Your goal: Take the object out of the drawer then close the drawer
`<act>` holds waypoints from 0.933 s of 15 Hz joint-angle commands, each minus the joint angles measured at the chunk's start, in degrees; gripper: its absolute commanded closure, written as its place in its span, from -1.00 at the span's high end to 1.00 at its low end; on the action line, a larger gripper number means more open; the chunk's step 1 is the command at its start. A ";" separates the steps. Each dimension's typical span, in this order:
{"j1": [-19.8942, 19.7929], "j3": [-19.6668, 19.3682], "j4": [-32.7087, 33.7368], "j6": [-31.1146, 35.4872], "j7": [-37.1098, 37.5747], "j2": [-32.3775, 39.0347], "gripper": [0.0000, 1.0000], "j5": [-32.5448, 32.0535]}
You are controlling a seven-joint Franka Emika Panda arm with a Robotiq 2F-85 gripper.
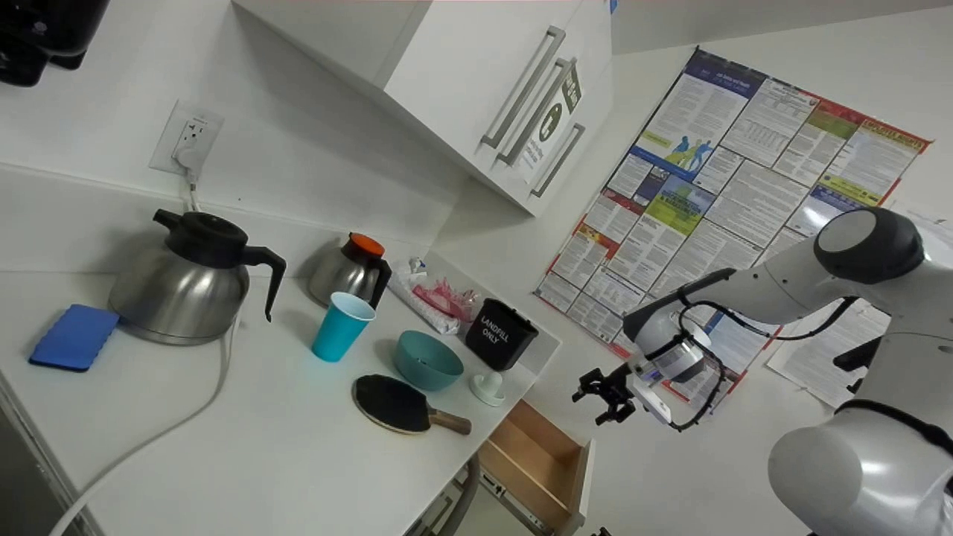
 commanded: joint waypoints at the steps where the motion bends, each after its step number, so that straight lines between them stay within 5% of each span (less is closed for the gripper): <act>1: -3.62 -1.90 -0.45 -4.18 -9.86 -0.70 1.00 7.59; 5: -4.99 -6.39 1.54 -9.34 -16.97 3.03 1.00 9.91; 7: -2.75 -10.62 2.29 -11.55 -9.40 6.01 1.00 3.70; 8: -3.41 -8.94 0.55 -9.67 -14.01 3.19 1.00 7.17; 14: -4.15 -9.44 2.43 -9.71 -11.36 6.88 1.00 6.23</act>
